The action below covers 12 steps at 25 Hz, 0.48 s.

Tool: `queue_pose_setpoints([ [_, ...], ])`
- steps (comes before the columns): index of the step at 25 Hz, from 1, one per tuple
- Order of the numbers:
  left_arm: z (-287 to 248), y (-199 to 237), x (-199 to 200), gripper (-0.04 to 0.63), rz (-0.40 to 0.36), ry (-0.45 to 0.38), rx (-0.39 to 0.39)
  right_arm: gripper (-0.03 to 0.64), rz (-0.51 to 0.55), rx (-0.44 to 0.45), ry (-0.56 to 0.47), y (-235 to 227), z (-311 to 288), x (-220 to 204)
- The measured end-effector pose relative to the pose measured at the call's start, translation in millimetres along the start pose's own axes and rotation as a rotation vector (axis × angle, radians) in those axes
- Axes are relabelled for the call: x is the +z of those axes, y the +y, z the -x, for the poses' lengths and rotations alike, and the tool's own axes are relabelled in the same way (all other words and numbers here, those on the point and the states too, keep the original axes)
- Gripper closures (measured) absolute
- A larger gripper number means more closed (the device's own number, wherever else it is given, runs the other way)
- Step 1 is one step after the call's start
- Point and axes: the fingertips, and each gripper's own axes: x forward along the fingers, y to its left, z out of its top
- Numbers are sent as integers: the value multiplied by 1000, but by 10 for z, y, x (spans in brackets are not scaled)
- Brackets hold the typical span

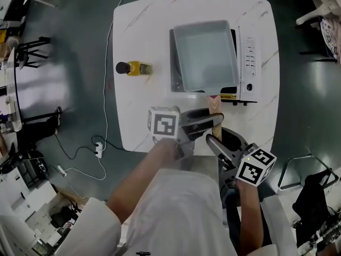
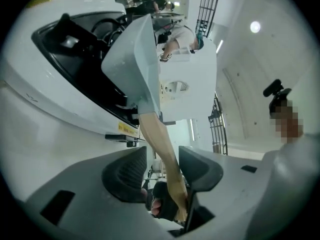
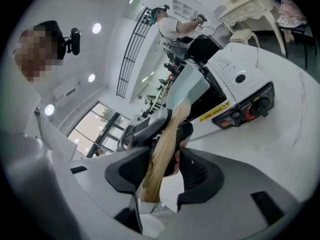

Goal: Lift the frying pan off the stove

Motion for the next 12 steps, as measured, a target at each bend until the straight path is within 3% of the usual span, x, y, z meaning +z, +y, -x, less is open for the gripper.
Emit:
queue_pose_setpoints([
  [5,-50,-60,-10,431,20,23,-50,479,-29,25,27,33,-29,-47],
  [12,-18,-154,-18,476,64,-23,-72,494,-79,26,13,101,0,-58],
])
